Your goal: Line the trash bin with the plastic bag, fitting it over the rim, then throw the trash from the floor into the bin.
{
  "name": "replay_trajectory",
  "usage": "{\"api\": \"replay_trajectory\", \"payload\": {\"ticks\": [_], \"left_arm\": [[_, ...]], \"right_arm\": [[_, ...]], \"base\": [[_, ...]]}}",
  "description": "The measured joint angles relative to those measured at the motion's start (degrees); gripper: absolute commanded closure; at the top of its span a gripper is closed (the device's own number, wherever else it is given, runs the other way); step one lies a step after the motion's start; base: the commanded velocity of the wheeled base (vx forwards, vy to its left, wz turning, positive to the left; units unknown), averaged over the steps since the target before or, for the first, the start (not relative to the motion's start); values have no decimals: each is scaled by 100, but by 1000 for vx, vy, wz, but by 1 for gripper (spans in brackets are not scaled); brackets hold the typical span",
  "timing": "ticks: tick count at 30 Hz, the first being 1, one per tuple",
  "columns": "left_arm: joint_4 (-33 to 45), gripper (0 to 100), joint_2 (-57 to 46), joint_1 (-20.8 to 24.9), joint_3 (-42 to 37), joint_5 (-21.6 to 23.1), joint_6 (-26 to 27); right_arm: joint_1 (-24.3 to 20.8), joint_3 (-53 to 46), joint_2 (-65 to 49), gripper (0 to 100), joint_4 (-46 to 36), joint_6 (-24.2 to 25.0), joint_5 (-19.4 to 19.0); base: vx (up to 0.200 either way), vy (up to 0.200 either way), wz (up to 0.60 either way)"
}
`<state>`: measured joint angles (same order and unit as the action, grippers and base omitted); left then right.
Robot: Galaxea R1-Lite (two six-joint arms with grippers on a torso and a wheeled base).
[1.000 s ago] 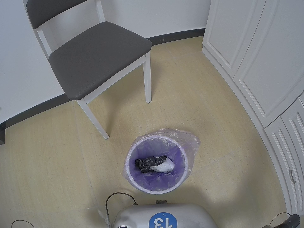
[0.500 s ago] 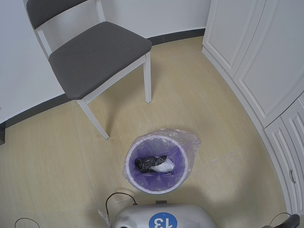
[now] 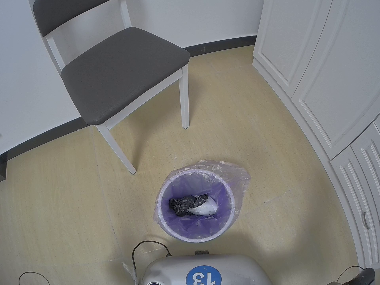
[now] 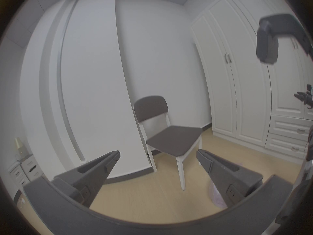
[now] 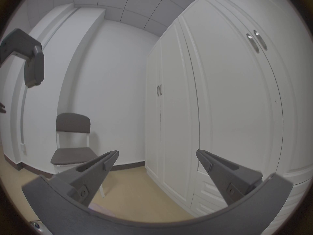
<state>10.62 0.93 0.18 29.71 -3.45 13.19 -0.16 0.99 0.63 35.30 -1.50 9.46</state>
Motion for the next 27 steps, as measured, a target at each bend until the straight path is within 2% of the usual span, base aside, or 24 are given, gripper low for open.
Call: {"api": "replay_trajectory", "payload": {"ticks": [7, 11, 14, 20, 27], "left_arm": [[-1062, 0, -16, -7, -1888, 45, -293], [-1225, 0, -18, -9, -2619, 167, -969], [-1091, 0, -18, -9, -2778, 258, -1309], [-964, 0, -18, -9, -2859, 313, -1329], [-964, 0, -18, -9, -2870, 312, -1326]], "right_arm": [[0, 0, 2, 0, -519, -96, -76], [0, 2, 5, 0, -1018, -206, -108], [0, 2, 7, 0, -1257, -240, -104], [0, 5, 10, 0, -1543, -257, -76], [0, 5, 11, 0, -2864, -246, -65]], "base": [[0, 0, 0], [0, 0, 0], [0, 0, 0], [0, 0, 0], [0, 0, 0]]}}
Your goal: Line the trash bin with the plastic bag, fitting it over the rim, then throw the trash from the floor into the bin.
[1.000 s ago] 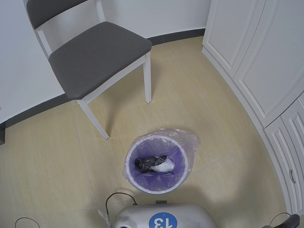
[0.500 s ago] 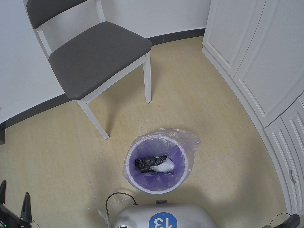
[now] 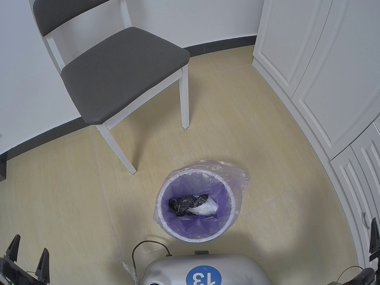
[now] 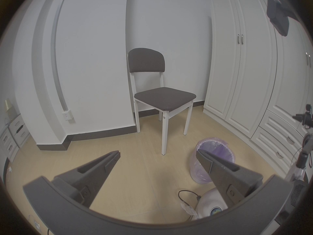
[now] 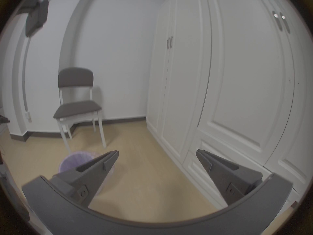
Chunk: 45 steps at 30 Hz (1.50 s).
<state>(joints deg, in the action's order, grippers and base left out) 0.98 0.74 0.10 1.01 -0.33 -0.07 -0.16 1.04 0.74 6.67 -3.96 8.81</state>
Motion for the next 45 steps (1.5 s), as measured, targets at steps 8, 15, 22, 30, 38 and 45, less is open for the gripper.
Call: {"api": "replay_trajectory", "payload": {"ticks": [8, 15, 22, 30, 38, 45], "left_arm": [[-2, 0, 0, 0, 0, -16, -20], [-54, 0, 2, 0, 0, -18, -187], [-90, 0, 2, 6, 0, 256, 91], [-108, 0, 7, 1, 0, 229, 241], [-113, 0, 10, 0, 0, -43, -15], [-108, 0, 11, 0, 0, -54, 7]], "right_arm": [[2, -2, 2, 0, -770, 101, -819], [2, -2, 5, 0, -667, 607, -762], [2, -5, 7, 0, -651, -55, -952], [0, -5, 7, 0, -669, 436, -709], [0, -2, 10, 0, -667, 391, -639], [0, -2, 10, 0, -664, 401, -714]], "base": [[0, 0, 0], [0, 0, 0], [0, 0, 0], [0, 0, 0], [0, 0, 0], [0, 0, 0]]}}
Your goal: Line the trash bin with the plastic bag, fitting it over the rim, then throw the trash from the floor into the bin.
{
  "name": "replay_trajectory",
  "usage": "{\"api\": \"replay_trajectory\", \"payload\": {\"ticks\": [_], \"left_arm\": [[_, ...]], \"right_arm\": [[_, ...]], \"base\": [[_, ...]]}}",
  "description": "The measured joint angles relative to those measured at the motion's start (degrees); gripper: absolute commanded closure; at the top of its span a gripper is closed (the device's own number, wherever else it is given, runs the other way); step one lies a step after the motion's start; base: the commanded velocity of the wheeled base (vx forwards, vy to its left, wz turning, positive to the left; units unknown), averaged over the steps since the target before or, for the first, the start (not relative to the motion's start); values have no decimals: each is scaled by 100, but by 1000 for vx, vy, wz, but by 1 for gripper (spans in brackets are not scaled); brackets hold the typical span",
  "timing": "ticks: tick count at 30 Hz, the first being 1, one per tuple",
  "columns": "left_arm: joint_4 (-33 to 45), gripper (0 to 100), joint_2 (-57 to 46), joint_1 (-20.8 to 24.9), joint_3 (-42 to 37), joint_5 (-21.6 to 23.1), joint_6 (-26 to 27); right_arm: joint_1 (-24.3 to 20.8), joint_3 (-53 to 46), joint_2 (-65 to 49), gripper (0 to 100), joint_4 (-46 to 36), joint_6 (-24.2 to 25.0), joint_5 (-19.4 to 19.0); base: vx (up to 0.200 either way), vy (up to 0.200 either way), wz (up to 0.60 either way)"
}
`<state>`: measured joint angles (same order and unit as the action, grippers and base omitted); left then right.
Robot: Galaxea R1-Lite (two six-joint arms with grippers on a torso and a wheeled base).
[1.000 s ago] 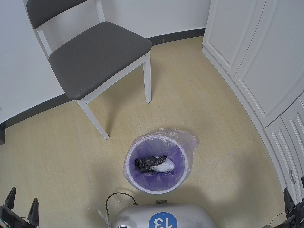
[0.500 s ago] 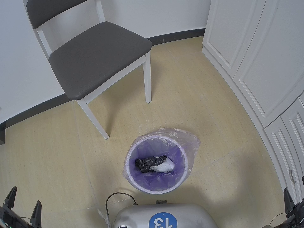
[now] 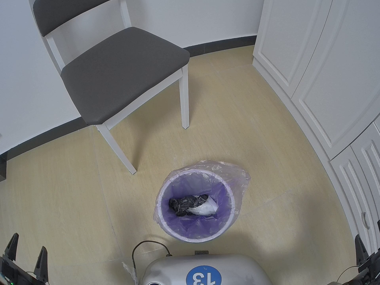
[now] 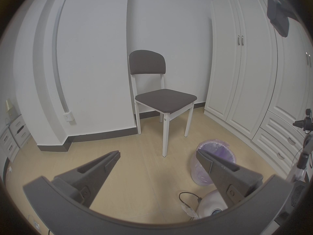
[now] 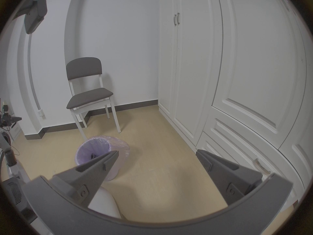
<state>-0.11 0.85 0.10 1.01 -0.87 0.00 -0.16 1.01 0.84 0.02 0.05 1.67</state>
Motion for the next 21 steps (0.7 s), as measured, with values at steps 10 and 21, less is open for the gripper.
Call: {"api": "replay_trajectory", "payload": {"ticks": [10, 21], "left_arm": [[-5, 0, 2, 0, 0, 0, 0], [-5, 0, 2, 0, 0, 0, 2]], "right_arm": [[0, 0, 1, 0, 11, 176, 40], [0, 0, 1, 0, 22, 158, 5]], "base": [[0, 0, 0], [0, 0, 0]]}}
